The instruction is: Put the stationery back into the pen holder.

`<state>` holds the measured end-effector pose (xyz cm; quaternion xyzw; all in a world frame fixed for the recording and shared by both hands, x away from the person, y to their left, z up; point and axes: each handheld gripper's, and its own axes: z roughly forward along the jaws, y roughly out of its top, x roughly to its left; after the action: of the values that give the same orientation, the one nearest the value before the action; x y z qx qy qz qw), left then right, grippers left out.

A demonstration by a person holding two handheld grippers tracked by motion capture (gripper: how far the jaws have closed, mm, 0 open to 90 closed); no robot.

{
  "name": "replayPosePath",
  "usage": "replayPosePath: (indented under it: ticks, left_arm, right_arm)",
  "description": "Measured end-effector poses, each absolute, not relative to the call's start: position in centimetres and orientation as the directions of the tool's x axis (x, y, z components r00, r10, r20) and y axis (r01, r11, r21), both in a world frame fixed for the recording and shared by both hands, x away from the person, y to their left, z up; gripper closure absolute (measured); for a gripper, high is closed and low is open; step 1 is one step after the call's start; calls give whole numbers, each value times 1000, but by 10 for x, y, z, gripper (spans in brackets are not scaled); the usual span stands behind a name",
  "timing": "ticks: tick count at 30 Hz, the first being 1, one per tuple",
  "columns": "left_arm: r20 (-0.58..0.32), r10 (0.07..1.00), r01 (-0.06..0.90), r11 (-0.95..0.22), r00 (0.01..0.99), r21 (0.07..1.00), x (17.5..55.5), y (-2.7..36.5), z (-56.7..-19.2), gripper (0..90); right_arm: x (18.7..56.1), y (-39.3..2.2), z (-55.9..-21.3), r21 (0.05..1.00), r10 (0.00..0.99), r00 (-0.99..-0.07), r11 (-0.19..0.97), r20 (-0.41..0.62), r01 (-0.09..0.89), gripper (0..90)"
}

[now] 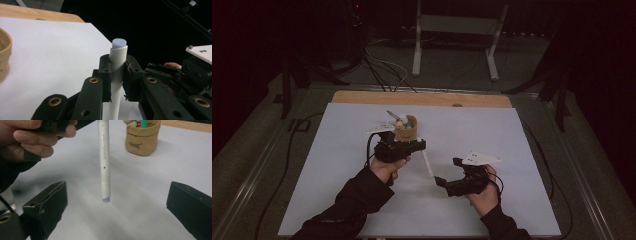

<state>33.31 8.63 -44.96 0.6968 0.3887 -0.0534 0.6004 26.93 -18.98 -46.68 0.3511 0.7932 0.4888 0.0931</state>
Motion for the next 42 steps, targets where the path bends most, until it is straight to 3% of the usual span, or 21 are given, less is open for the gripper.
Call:
replayPosePath:
  ticks: [10,42]
  left_arm:
    - [-484,481,560,-16,731,829,336,89,-436,793]
    - [-412,542,482,14,733,876,372,116,-398,792]
  right_arm:
    - [269,-198,-472,848,634,-748,272,197,454,23]
    - [272,-205,-471,866,624,-749,226,222,446,14]
